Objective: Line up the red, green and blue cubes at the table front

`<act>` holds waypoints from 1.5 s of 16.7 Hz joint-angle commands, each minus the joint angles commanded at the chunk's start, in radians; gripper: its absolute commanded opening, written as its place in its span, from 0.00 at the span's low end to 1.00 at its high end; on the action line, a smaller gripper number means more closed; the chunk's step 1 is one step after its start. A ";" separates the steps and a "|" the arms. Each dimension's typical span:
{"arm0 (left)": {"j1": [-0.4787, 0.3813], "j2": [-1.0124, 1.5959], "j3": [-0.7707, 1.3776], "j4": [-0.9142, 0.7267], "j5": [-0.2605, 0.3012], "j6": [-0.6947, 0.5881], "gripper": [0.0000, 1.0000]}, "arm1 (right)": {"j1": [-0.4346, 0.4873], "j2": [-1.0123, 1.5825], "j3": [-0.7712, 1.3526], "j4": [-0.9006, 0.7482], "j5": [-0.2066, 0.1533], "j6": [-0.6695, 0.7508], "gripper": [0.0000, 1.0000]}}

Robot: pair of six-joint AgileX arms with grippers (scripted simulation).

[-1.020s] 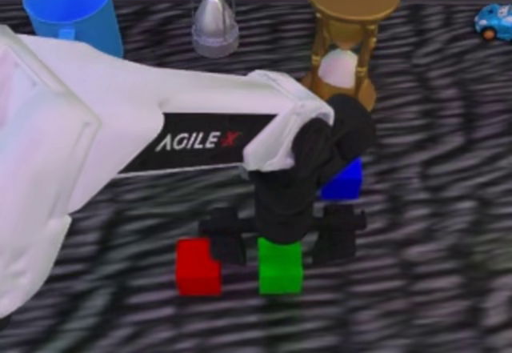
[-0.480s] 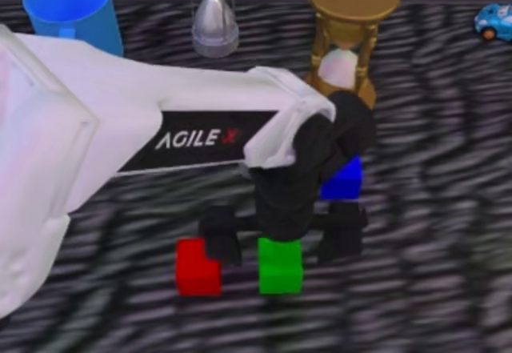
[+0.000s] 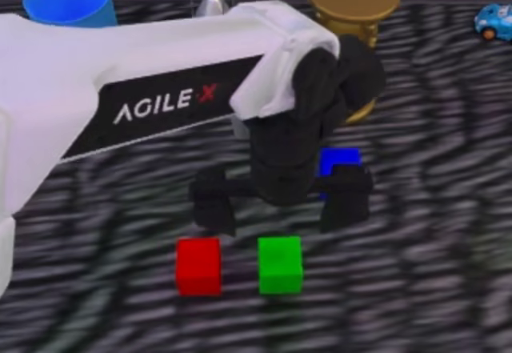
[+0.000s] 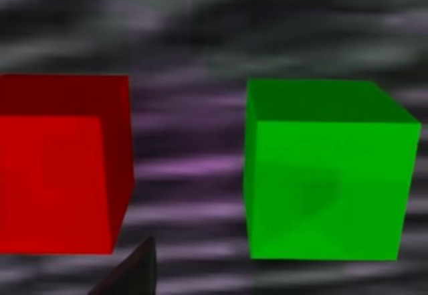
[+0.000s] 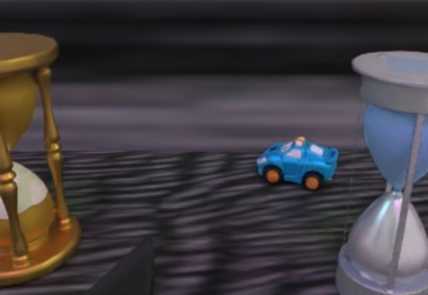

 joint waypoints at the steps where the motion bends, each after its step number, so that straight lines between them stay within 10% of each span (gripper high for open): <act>1: 0.000 0.000 0.000 0.000 0.000 0.000 1.00 | 0.000 0.000 0.000 0.000 0.000 0.000 1.00; 11: 0.142 -0.268 -0.241 0.158 -0.010 0.036 1.00 | 0.081 0.289 0.289 -0.188 -0.001 0.081 1.00; 25: 0.700 -1.612 -1.323 0.852 -0.004 0.549 1.00 | 0.400 1.834 1.555 -1.015 -0.001 0.410 1.00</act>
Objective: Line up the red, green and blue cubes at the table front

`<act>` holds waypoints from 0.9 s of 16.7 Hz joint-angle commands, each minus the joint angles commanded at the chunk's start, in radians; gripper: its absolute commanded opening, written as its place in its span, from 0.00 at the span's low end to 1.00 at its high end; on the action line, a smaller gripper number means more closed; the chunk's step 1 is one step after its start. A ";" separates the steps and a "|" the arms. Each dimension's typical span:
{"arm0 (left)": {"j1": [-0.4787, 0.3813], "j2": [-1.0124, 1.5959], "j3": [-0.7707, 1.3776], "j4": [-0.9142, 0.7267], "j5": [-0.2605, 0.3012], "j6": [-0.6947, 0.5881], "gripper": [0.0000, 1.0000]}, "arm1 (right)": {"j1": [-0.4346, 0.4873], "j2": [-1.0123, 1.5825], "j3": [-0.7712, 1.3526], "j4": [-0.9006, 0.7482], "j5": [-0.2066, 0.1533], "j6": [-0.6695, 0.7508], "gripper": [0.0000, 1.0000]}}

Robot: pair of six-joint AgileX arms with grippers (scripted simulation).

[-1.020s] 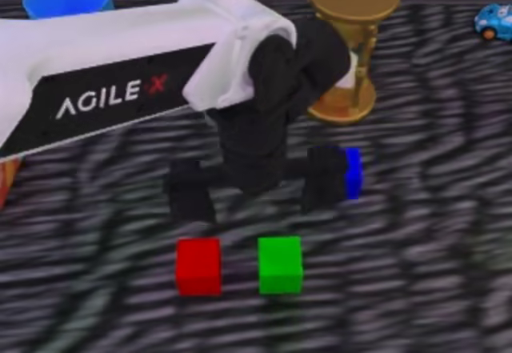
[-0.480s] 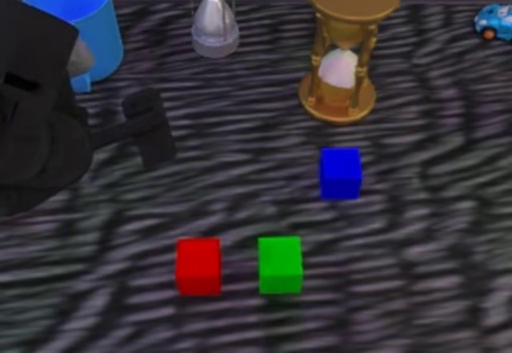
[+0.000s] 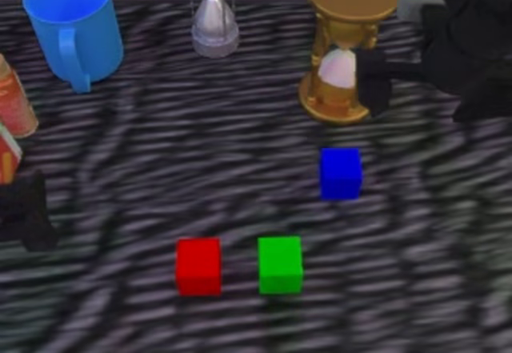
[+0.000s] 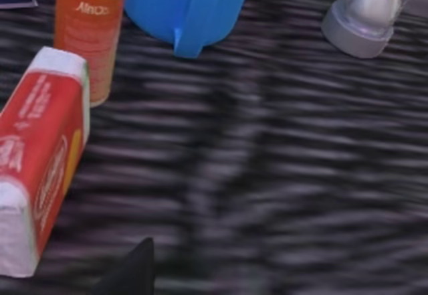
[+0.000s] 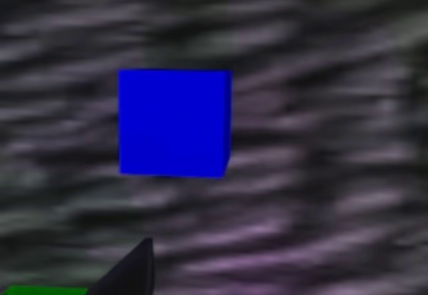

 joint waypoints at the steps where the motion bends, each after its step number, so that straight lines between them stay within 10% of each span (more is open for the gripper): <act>1: 0.030 -0.073 -0.059 0.046 0.003 0.048 1.00 | 0.020 0.085 0.075 -0.048 0.000 0.020 1.00; 15: 0.164 -0.429 -0.310 0.293 0.024 0.316 1.00 | 0.113 0.483 0.470 -0.262 0.005 0.115 1.00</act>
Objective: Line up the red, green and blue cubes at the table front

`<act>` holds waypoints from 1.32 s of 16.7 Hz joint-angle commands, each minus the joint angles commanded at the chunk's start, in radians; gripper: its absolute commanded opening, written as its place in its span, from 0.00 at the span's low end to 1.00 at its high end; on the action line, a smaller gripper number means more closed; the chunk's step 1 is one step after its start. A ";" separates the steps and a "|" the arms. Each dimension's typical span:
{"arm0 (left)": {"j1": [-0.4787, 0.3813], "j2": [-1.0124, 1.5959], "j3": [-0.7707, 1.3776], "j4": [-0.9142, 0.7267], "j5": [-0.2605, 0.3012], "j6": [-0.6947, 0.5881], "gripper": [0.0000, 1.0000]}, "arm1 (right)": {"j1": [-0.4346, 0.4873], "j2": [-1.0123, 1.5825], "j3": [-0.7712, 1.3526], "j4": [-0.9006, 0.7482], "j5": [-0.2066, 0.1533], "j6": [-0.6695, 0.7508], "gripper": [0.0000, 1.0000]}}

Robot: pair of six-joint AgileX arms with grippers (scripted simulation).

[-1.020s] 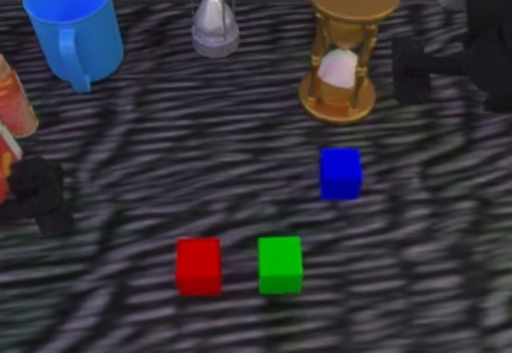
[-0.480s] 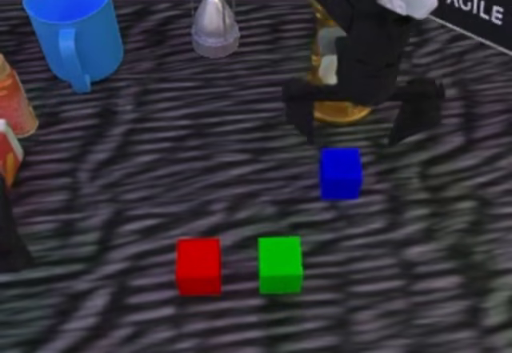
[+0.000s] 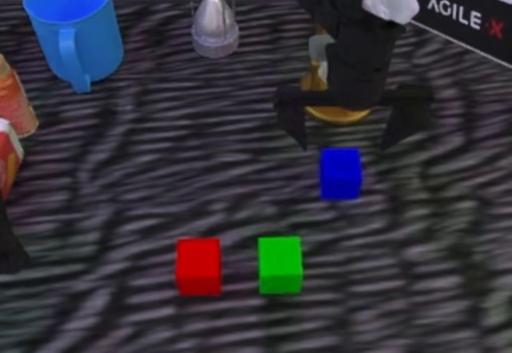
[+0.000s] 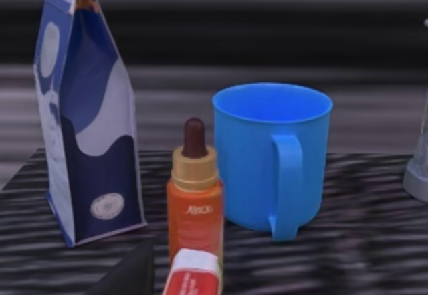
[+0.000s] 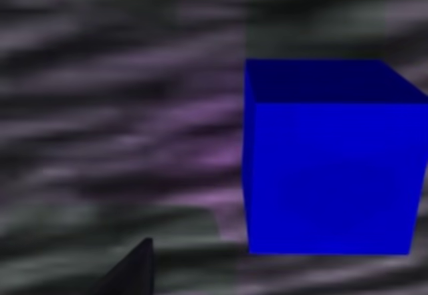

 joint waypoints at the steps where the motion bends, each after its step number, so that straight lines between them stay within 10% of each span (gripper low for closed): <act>1: 0.000 0.000 0.000 0.000 0.000 0.000 1.00 | 0.001 0.003 -0.013 0.014 0.000 -0.001 1.00; 13: 0.000 0.000 0.000 0.000 0.000 0.000 1.00 | 0.006 0.068 -0.199 0.267 0.001 0.004 1.00; 22: 0.000 0.000 0.000 0.000 0.000 0.000 1.00 | 0.006 0.068 -0.199 0.267 0.001 0.004 0.32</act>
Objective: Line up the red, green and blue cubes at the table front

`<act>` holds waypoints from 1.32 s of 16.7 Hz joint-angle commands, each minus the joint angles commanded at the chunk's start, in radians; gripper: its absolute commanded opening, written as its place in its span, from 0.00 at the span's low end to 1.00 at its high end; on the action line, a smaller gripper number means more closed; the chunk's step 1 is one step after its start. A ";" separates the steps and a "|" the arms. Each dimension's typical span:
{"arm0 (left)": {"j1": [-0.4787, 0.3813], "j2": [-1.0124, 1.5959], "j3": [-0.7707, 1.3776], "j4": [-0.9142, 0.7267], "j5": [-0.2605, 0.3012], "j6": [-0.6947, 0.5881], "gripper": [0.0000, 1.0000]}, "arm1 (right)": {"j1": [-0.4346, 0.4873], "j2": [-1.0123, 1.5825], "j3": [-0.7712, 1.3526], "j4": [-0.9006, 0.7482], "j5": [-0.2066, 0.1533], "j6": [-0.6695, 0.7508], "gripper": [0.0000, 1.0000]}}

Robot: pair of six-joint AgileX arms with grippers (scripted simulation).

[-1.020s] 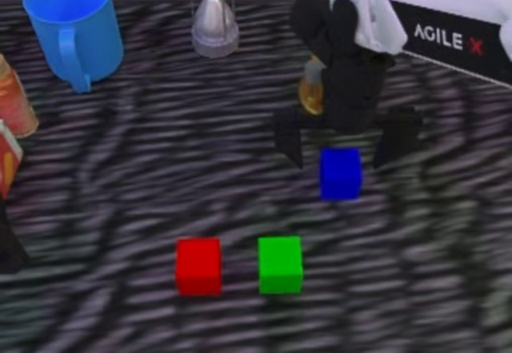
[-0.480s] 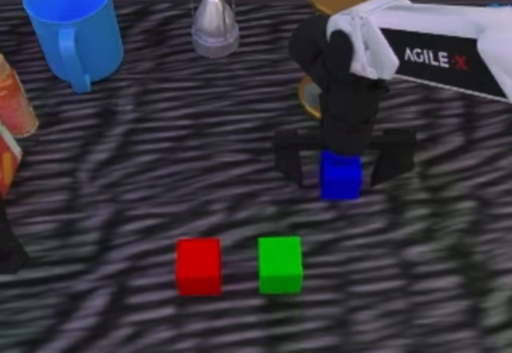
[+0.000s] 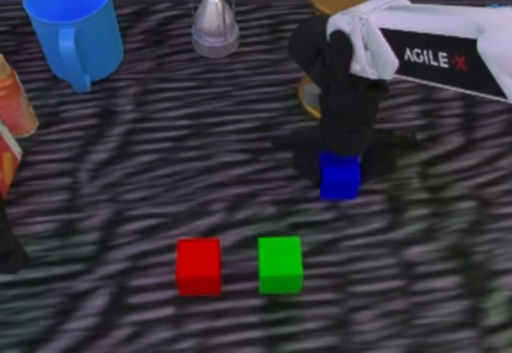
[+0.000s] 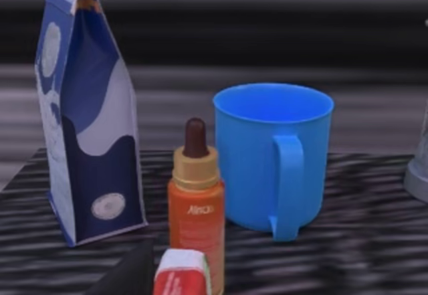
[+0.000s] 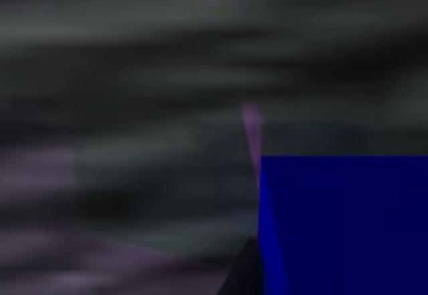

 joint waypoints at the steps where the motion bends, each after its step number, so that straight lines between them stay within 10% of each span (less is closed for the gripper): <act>1: 0.000 0.000 0.000 0.000 0.000 0.000 1.00 | 0.000 0.000 0.000 0.000 0.000 0.000 0.25; 5: 0.000 0.000 0.000 0.000 0.000 0.000 1.00 | 0.000 0.000 0.000 0.000 0.000 0.000 0.00; 22: 0.000 0.000 0.000 0.000 0.000 0.000 1.00 | 0.006 -0.066 0.172 -0.235 0.001 -0.002 0.00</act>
